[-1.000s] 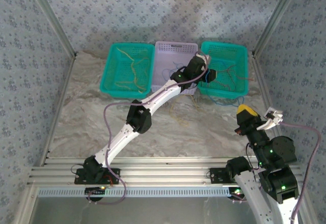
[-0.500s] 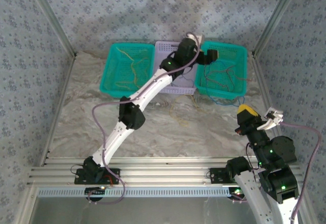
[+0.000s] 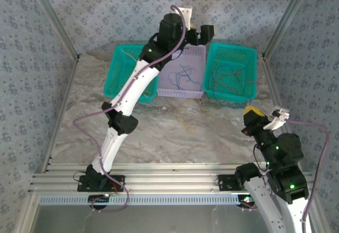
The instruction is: Untangle the cables
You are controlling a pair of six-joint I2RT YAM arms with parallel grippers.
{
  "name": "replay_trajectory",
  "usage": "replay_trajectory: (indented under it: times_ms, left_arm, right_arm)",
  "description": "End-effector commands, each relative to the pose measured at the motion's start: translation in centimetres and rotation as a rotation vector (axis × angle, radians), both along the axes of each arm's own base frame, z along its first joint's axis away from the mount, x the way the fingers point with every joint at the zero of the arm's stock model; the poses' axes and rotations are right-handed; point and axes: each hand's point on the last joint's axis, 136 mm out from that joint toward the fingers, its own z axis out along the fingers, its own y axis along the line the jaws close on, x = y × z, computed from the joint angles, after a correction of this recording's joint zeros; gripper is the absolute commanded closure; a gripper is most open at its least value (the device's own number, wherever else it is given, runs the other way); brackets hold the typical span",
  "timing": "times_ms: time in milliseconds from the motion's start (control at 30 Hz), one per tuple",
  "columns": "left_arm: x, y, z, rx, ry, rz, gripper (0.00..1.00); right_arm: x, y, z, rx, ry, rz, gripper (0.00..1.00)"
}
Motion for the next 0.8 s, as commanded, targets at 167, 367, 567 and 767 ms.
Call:
replay_trajectory:
  times_ms: [167,367,567,767]
  left_arm:
    - [-2.3,5.5,-1.3,0.193,0.073,0.133,0.00]
    - [-4.1,9.1,-2.9,0.270,0.108,0.208,0.00]
    - [-6.1,11.8,-3.8,0.331,0.078,0.281,0.00]
    - [-6.9,12.3,-4.0,0.364,0.116,0.257,0.00]
  right_arm:
    - [2.8,0.5,0.8,-0.033,0.041,-0.009,1.00]
    - [4.9,1.6,0.8,-0.030,0.067,0.018,1.00]
    - [7.1,2.4,0.6,-0.027,0.098,0.035,1.00]
    - [10.6,3.3,0.3,-0.060,0.193,0.042,1.00]
